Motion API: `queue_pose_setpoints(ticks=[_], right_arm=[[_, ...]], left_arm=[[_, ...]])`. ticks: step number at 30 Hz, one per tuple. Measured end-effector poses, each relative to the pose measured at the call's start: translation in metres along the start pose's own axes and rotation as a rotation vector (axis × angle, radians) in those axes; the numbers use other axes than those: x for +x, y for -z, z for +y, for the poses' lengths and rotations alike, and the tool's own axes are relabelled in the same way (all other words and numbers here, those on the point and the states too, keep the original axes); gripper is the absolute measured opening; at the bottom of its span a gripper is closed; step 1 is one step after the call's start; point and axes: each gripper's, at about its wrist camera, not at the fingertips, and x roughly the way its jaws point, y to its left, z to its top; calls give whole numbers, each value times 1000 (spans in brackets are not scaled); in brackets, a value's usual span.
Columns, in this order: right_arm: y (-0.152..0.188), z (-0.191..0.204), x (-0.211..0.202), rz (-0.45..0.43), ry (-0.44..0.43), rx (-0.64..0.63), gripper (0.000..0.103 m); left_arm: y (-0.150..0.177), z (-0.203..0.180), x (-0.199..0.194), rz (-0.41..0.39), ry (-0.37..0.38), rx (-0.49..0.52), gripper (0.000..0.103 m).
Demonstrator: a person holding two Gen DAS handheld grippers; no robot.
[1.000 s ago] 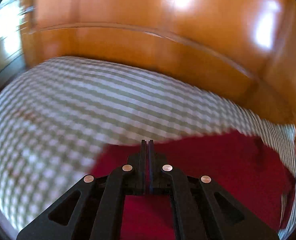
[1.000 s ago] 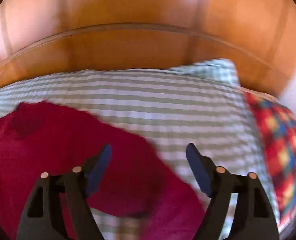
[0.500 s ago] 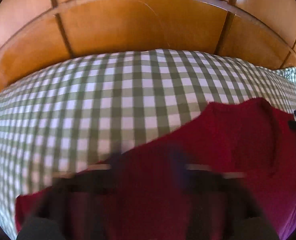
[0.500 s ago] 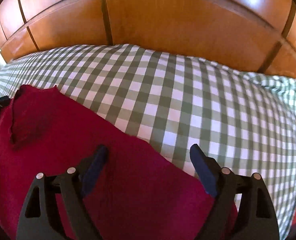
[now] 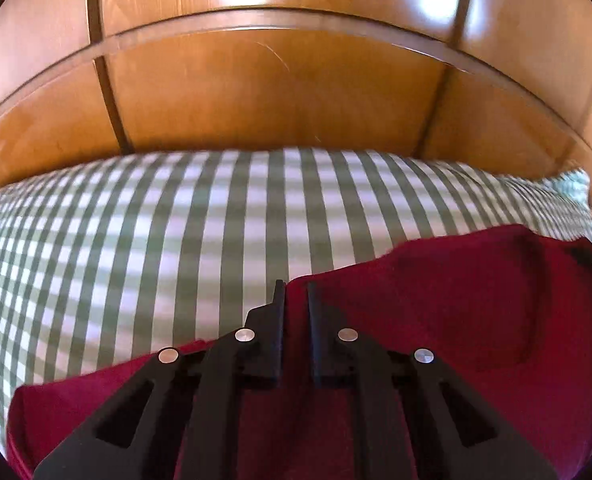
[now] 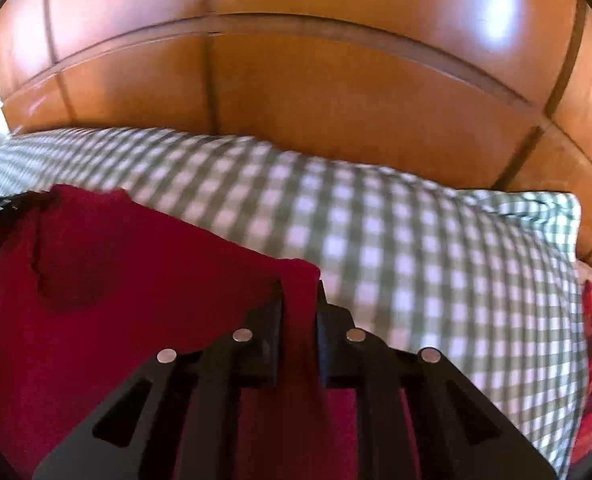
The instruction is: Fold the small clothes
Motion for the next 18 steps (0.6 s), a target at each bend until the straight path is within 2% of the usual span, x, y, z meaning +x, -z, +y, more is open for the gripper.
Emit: queue_pose_setpoints(ticks=[2, 4, 5, 6, 8, 10, 11, 14, 15, 16, 18], right_arm=[[-1, 2, 17, 47, 32, 6, 14], [0, 6, 20, 49, 42, 8, 17], [2, 7, 13, 24, 46, 22, 29], [3, 4, 5, 6, 48, 47, 52], [9, -1, -14, -37, 52, 95, 72], [22, -3, -38, -71, 21, 140, 74], [29, -1, -49, -81, 11, 156, 79], [60, 13, -85, -107, -51, 181, 83], [78, 20, -100, -107, -88, 192, 85], [91, 27, -109, -103, -111, 199, 85], [114, 43, -120, -85, -153, 201, 86]], left_arm=[[-11, -12, 16, 51, -38, -10, 11], [-8, -15, 14, 68, -57, -28, 16], [-8, -13, 7, 61, -52, -47, 19], [-6, -10, 0, 56, -44, -53, 22], [2, -2, -25, 33, -54, -38, 23], [15, 9, -52, 24, -69, -9, 24], [22, 15, -65, 23, -69, -8, 24], [59, 54, -125, -12, -8, -82, 24], [71, 63, -139, -22, -1, -102, 37], [86, 71, -157, -35, 9, -128, 56], [113, 77, -184, -70, 63, -161, 68]])
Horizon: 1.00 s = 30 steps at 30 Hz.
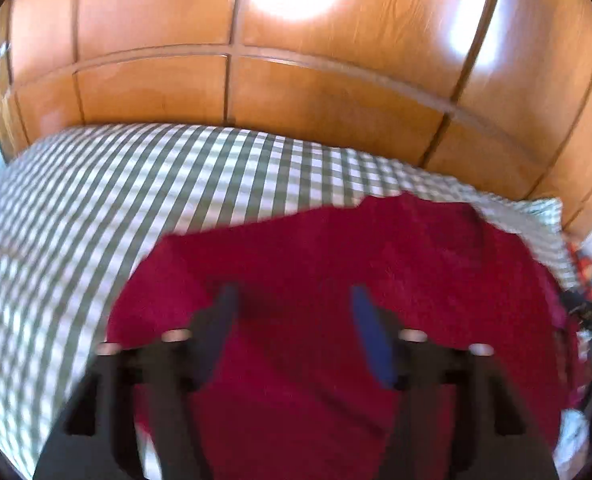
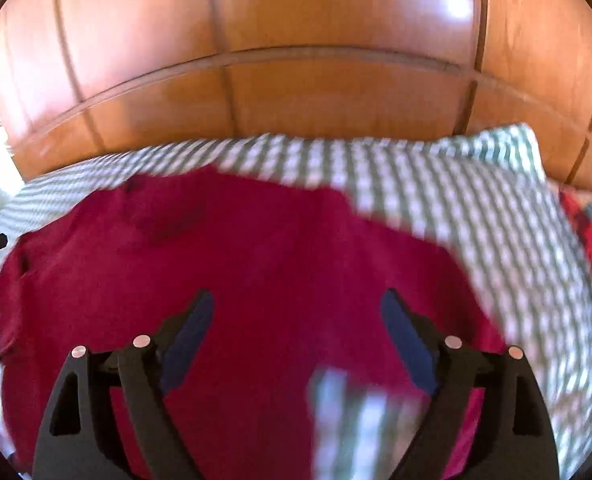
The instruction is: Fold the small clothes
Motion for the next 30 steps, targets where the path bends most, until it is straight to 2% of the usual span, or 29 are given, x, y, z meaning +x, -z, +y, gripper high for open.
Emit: queue_pose_setpoints(ticks=[2, 4, 8, 9, 10, 11, 13, 14, 15, 18, 20, 21, 22, 24, 25, 26, 27, 30], right_arm=[[27, 17, -11, 14, -35, 2, 86], [44, 28, -18, 29, -63, 14, 86], [75, 52, -28, 68, -81, -6, 86], [83, 58, -30, 78, -80, -13, 86], [89, 62, -31, 82, -73, -19, 86], [95, 62, -31, 84, -63, -21, 86], [106, 63, -35, 90, -37, -25, 86], [111, 61, -37, 90, -28, -25, 86], [115, 60, -39, 91, -19, -22, 86], [124, 52, -40, 109, -4, 9, 86], [126, 48, -42, 111, 10, 25, 86], [128, 46, -43, 112, 11, 36, 86], [129, 45, -44, 114, 12, 43, 86], [130, 43, -50, 107, 20, 42, 86], [131, 41, -54, 101, 26, 41, 86], [131, 39, -56, 100, 30, 43, 86], [133, 35, -59, 105, 33, 51, 86], [141, 22, -66, 129, 49, 64, 86]], left_arm=[[24, -4, -19, 2, 25, 27, 68], [56, -17, -27, 23, 16, 131, 68], [102, -39, -11, 121, -22, 286, 68], [112, -42, 0, 132, -78, 336, 61], [116, -42, 7, 139, -111, 346, 46], [115, -36, 11, 155, -81, 296, 18], [104, -18, -2, 114, -37, 181, 5], [95, -7, -12, 65, -49, 127, 5], [81, 16, -29, 6, -63, 29, 5], [57, 84, -55, -65, -82, -209, 5], [50, 127, -68, -90, -191, -312, 6], [47, 156, -75, -81, -316, -388, 11], [48, 175, -79, -69, -369, -441, 19], [54, 203, -96, -79, -411, -557, 64], [61, 208, -107, -119, -407, -596, 72], [70, 207, -121, -170, -362, -608, 72], [74, 203, -125, -169, -316, -589, 72], [95, 167, -128, -116, -125, -446, 72]])
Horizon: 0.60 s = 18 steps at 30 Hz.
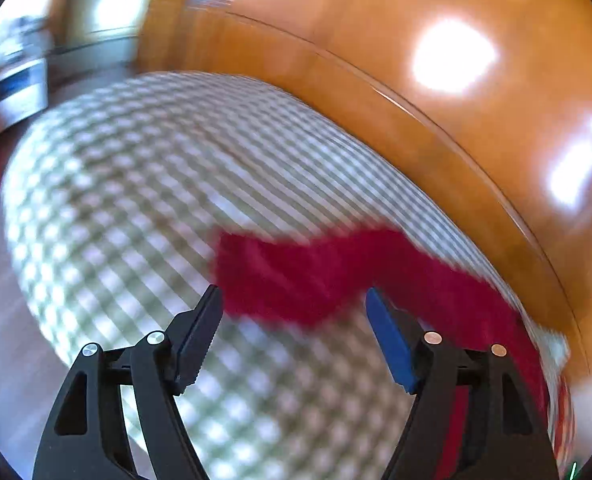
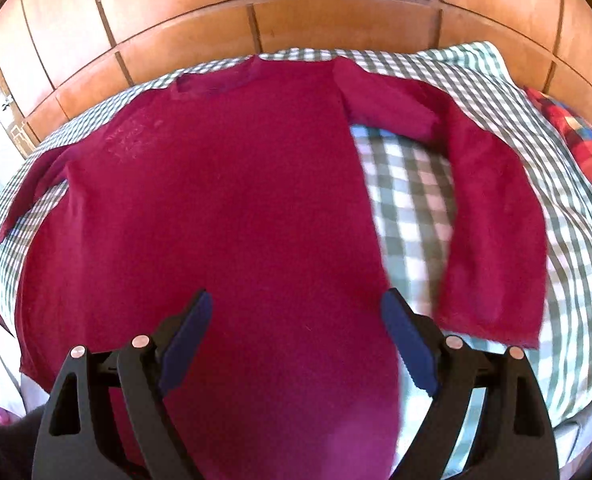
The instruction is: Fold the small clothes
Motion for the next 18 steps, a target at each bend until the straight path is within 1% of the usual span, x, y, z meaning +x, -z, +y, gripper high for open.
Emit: queue_pose_setpoints(ticks=[1, 2, 3, 5, 6, 7, 8, 9, 10, 11, 12, 13, 14, 15, 16, 18], right_arm=[[4, -6, -3, 8, 3, 8, 86], [8, -13, -5, 18, 1, 22, 86], [13, -23, -8, 34, -3, 44, 86], [23, -39, -13, 59, -11, 79, 86], [29, -48, -16, 79, -22, 99, 86], [37, -56, -18, 107, -49, 119, 86], [41, -59, -20, 122, -67, 127, 86], [50, -62, -22, 149, -106, 135, 86], [56, -62, -23, 171, -142, 138, 86], [66, -60, -21, 210, -201, 139, 86], [73, -57, -18, 234, -228, 129, 84], [80, -52, -15, 252, -231, 108, 82], [86, -46, -11, 262, -206, 82, 70], [90, -42, -9, 267, -173, 62, 56], [90, -40, -10, 264, -157, 46, 51], [84, -41, -20, 256, -211, 41, 7]], left_arm=[[18, -13, 0, 55, 88, 64, 72], [31, -20, 0, 99, 147, 103, 72], [56, -35, 1, 174, 237, 154, 72], [87, -52, 6, 267, 326, 209, 72], [112, -69, 9, 330, 357, 251, 72], [130, -80, 14, 387, 367, 288, 72], [141, -86, 18, 426, 368, 315, 72], [157, -95, 24, 476, 368, 351, 71], [165, -100, 28, 496, 361, 370, 67], [176, -108, 29, 499, 333, 414, 65], [181, -112, 28, 487, 316, 443, 57], [184, -114, 28, 483, 310, 457, 37], [184, -115, 27, 490, 318, 447, 26], [183, -115, 27, 498, 337, 431, 11], [182, -118, 23, 483, 345, 437, 10], [179, -123, 12, 455, 372, 434, 9]])
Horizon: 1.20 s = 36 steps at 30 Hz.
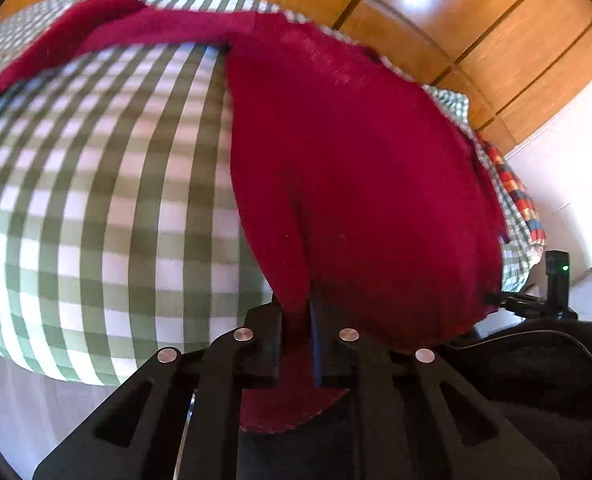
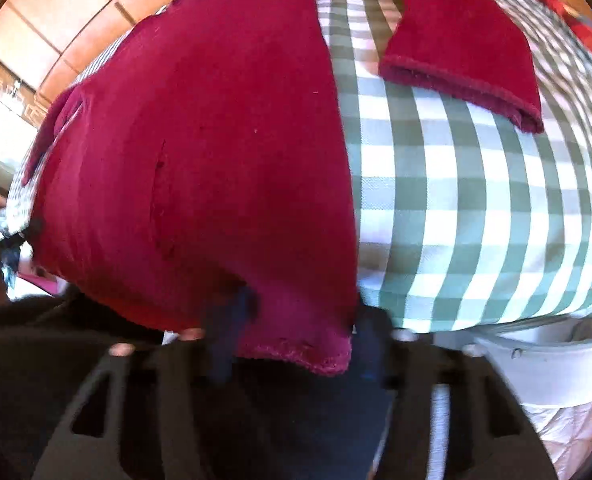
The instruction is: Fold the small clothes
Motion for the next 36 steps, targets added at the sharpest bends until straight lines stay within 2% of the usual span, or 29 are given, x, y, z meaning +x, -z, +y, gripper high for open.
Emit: queue_pose_setpoints(ticks=[2, 4, 5, 9, 11, 13, 14, 15, 17, 20, 22, 24, 26, 27, 28, 29, 33, 36], right_arm=[[-4, 1, -23, -51, -2, -24, 7], [-7, 1, -49, -94, -31, -61, 7], [-7, 1, -52, -89, -28, -80, 7], [5, 7, -23, 52, 27, -145, 7], [8, 8, -12, 83, 60, -146, 9], [5, 3, -20, 71, 22, -103, 21], [0, -1, -34, 16, 29, -90, 40], [-4, -2, -45, -24, 42, -84, 52], [-15, -10, -64, -107, 70, -64, 52], [-40, -11, -74, -200, 210, -111, 52], [-47, -19, -64, -206, 259, -158, 51], [-55, -22, -48, -171, 330, -224, 50], [-62, -27, -36, -140, 340, -273, 49], [-60, -33, -37, -142, 332, -262, 27], [-64, -37, -40, -146, 340, -236, 9], [-70, -36, -42, -163, 334, -207, 6], [-95, -65, -100, -310, 241, -9, 6], [-123, -96, -171, -499, 73, 183, 6]], left_arm=[[-7, 1, -17, -50, 40, -19, 8], [-5, 2, -21, -59, 23, -8, 8], [-2, 3, -17, -35, 0, -3, 8], [15, 15, 15, 106, -100, -20, 8], [15, 16, 12, 108, -76, -28, 9], [9, 13, -2, 63, -56, -34, 14], [3, 16, -13, 20, -48, -53, 16], [1, 23, -27, -11, -43, -73, 24], [-11, 33, -47, -113, -48, -137, 28], [-28, 31, -53, -187, -36, -176, 28], [-36, 24, -49, -202, -12, -187, 28], [-48, 4, -34, -187, 12, -155, 28], [-54, -13, -21, -174, 10, -113, 28], [-56, -17, -14, -162, 16, -102, 28], [-57, -23, -7, -151, 20, -94, 28], [-59, -30, 3, -134, 24, -82, 28], [-60, -56, 24, -105, 47, -8, 28], [-67, -69, 36, -95, 73, 23, 28]])
